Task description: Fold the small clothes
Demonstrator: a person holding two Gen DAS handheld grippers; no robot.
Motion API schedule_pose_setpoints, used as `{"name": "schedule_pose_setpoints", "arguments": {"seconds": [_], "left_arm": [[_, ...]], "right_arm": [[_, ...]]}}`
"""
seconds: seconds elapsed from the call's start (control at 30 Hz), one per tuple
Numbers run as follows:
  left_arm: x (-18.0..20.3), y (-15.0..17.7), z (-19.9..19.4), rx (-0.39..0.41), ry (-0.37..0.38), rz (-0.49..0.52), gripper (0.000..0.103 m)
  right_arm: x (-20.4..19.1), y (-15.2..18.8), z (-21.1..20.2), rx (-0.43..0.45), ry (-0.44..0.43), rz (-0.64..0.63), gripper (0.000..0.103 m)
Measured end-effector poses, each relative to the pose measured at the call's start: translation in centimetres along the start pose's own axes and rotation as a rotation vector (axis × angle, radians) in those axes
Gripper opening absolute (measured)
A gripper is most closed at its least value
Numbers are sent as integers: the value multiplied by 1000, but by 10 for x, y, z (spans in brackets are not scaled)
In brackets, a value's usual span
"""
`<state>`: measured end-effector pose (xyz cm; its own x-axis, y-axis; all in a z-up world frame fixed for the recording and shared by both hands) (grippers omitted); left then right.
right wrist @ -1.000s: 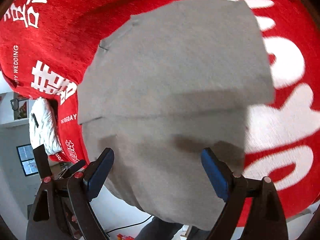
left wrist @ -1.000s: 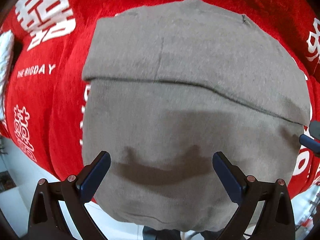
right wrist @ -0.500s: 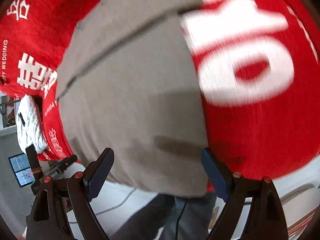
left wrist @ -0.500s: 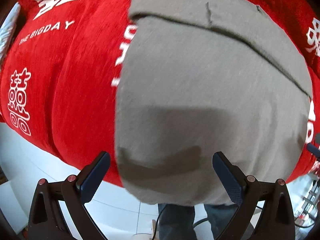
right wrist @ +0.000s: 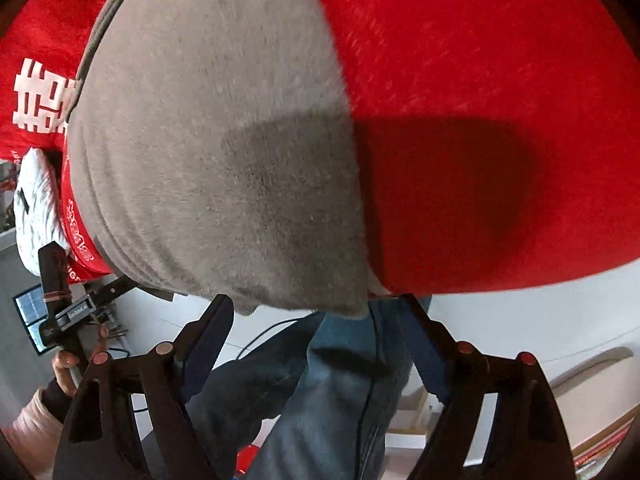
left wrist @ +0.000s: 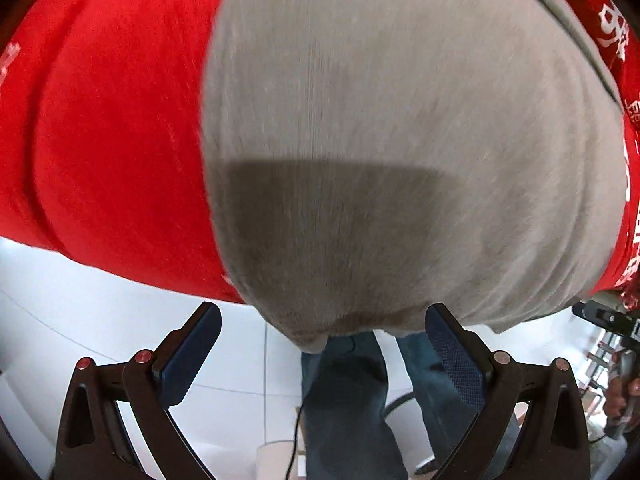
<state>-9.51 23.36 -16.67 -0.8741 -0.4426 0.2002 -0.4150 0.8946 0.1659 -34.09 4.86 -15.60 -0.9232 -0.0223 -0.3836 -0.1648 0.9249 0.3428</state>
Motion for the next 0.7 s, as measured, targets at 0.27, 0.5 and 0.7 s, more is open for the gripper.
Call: {"name": "schedule_pose_setpoints", "arguments": {"seconds": [0.27,0.5,0.7], "left_arm": [[16,12,16,15,64,15,91],[35,19,-3,10,239,37,13],[49,9,-63,93,345,97,13]], "right_arm": [[1,7,20,-49,-59,49,15],[-25,20,-21,-2,-196,45,9],[-70,4,-71,77,-371,41,5]]}}
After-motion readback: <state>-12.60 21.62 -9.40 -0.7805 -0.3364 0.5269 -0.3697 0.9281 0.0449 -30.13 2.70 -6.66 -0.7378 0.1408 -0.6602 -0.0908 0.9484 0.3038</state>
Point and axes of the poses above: each gripper's, at about its wrist camera, not at the fingertips, and z roughly the way its jaws point, x to its right, y to its underside, the point moved 8 cm from there along z, roughly the way its jaws point, and after that the axes turned 9 degrees about z, right-handed, at the moved point
